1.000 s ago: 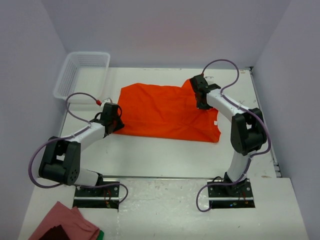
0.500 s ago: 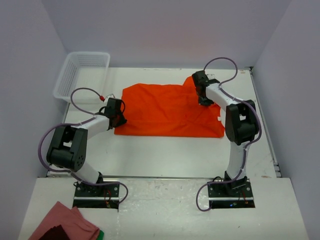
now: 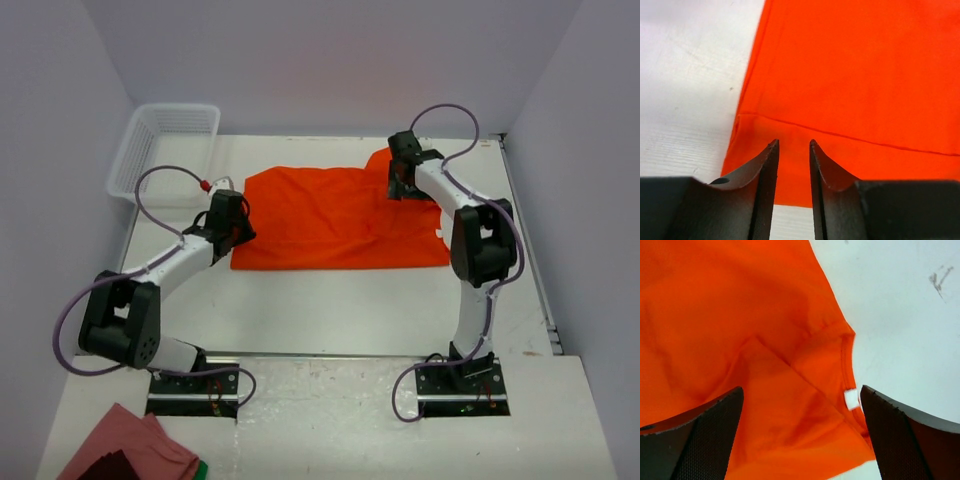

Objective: Fold and stack the t-shirts
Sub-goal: Fold the flattened tshirt in 1/3 of the way

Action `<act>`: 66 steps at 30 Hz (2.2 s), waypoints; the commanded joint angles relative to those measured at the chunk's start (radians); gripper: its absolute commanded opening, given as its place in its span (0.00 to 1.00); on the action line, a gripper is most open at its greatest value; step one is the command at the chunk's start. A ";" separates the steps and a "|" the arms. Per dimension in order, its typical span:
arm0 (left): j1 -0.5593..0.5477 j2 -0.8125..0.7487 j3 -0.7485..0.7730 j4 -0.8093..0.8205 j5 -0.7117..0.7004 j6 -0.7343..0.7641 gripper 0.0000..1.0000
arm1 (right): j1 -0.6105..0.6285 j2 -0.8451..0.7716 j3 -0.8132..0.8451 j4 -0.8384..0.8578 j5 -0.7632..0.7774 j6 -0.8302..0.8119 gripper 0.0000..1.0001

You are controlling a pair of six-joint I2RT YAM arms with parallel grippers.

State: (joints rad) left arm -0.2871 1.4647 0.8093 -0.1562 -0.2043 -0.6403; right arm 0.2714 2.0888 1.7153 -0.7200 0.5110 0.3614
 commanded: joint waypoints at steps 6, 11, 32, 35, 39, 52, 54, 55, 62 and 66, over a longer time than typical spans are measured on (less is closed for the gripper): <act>-0.063 -0.133 0.039 0.004 -0.041 0.080 0.34 | 0.114 -0.392 -0.325 0.004 -0.008 0.083 0.97; -0.063 -0.026 0.098 0.000 0.025 0.088 0.29 | 0.129 -0.461 -0.419 0.014 -0.048 0.102 0.00; -0.063 0.163 0.122 -0.137 -0.228 0.057 0.40 | 0.140 -0.498 -0.546 0.114 -0.167 0.088 0.00; -0.064 0.161 0.122 -0.135 -0.196 0.048 0.17 | 0.130 -0.438 -0.508 0.088 -0.178 0.085 0.00; -0.087 0.109 0.094 -0.108 -0.112 0.030 0.00 | 0.130 -0.322 -0.451 0.070 -0.189 0.086 0.00; -0.124 0.155 0.102 -0.085 -0.113 0.036 0.00 | 0.152 -0.205 -0.431 0.111 -0.286 0.172 0.00; -0.124 0.204 0.119 -0.080 -0.109 0.034 0.00 | 0.152 -0.207 -0.433 0.103 -0.285 0.178 0.00; -0.124 0.218 0.123 -0.077 -0.104 0.033 0.00 | 0.152 -0.207 -0.434 0.099 -0.287 0.186 0.00; -0.106 0.299 0.174 -0.068 -0.109 0.024 0.00 | 0.153 -0.210 -0.441 0.071 -0.293 0.200 0.00; -0.057 0.295 0.159 -0.062 -0.099 0.016 0.00 | 0.152 -0.216 -0.451 0.053 -0.292 0.206 0.00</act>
State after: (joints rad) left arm -0.3817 1.7481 0.9707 -0.2203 -0.2966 -0.6064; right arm 0.4198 1.8847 1.2491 -0.6392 0.2169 0.5407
